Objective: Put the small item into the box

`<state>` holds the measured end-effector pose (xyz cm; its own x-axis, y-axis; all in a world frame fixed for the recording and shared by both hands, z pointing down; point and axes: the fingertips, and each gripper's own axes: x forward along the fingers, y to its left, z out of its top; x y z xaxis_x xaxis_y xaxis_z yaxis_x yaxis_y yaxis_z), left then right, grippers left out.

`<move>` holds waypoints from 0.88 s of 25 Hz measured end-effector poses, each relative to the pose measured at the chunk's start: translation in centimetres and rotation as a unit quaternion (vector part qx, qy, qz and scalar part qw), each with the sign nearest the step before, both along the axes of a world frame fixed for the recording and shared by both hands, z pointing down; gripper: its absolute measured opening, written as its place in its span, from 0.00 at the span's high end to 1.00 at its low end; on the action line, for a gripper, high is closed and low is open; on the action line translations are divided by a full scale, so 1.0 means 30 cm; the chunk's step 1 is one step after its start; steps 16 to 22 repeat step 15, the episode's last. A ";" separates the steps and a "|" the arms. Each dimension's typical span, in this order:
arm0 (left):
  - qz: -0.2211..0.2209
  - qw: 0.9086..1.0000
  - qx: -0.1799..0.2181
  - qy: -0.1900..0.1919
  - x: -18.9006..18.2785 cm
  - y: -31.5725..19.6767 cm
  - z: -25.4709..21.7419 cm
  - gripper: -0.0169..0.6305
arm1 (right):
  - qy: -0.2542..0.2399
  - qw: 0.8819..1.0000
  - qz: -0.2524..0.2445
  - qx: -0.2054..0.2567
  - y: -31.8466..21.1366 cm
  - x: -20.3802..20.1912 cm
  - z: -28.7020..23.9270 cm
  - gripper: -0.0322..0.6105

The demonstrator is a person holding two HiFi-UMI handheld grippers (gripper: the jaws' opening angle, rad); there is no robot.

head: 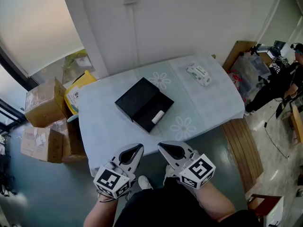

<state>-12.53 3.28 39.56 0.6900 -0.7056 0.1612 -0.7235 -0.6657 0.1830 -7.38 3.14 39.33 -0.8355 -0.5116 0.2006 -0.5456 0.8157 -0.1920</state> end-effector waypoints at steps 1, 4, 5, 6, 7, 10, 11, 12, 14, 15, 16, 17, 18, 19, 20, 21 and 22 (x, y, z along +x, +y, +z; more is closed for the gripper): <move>0.001 1.000 0.000 0.000 -0.006 0.006 -0.002 0.96 | 0.001 1.000 0.001 0.000 0.007 -0.005 0.000 0.94; 0.001 1.000 0.000 -0.002 -0.024 0.024 -0.005 0.96 | 0.001 1.000 0.004 0.002 0.024 -0.022 -0.001 0.94; 0.001 1.000 0.001 -0.002 -0.030 0.030 -0.005 0.96 | 0.001 1.000 0.005 0.004 0.028 -0.027 -0.003 0.94; 0.003 1.000 0.002 -0.002 -0.036 0.035 -0.004 0.96 | 0.001 1.000 0.006 0.004 0.032 -0.033 -0.006 0.94; 0.004 1.000 0.001 -0.002 -0.041 0.039 -0.005 0.96 | 0.001 1.000 0.007 0.005 0.036 -0.037 -0.008 0.94; 0.004 1.000 -0.001 -0.004 -0.057 0.052 -0.009 0.96 | 0.002 1.000 0.010 0.007 0.051 -0.049 -0.010 0.94; 0.005 1.000 0.000 -0.004 -0.062 0.055 -0.007 0.96 | 0.003 1.000 0.010 0.007 0.054 -0.053 -0.010 0.94; 0.007 1.000 0.002 -0.003 -0.065 0.058 -0.005 0.96 | 0.003 1.000 0.011 0.008 0.057 -0.057 -0.009 0.94; 0.011 1.000 0.006 -0.001 -0.070 0.062 -0.001 0.96 | 0.003 1.000 0.012 0.008 0.060 -0.064 -0.009 0.94; 0.014 1.000 0.007 0.000 -0.071 0.064 0.000 0.96 | 0.003 1.000 0.013 0.008 0.061 -0.067 -0.010 0.94; 0.014 1.000 0.007 0.000 -0.071 0.064 0.000 0.96 | 0.003 1.000 0.013 0.008 0.061 -0.067 -0.010 0.94; 0.014 1.000 0.007 0.000 -0.071 0.064 0.000 0.96 | 0.003 1.000 0.013 0.008 0.061 -0.067 -0.010 0.94; 0.014 1.000 0.007 0.000 -0.071 0.064 0.000 0.96 | 0.003 1.000 0.013 0.008 0.061 -0.067 -0.010 0.94; 0.014 1.000 0.007 0.000 -0.071 0.064 0.000 0.96 | 0.003 1.000 0.013 0.008 0.061 -0.067 -0.010 0.94; 0.014 1.000 0.007 0.000 -0.071 0.064 0.000 0.96 | 0.003 1.000 0.013 0.008 0.061 -0.067 -0.010 0.94; 0.014 1.000 0.007 0.000 -0.071 0.064 0.000 0.96 | 0.003 1.000 0.013 0.008 0.061 -0.067 -0.010 0.94; 0.014 1.000 0.007 0.000 -0.071 0.064 0.000 0.96 | 0.003 1.000 0.013 0.008 0.061 -0.067 -0.010 0.94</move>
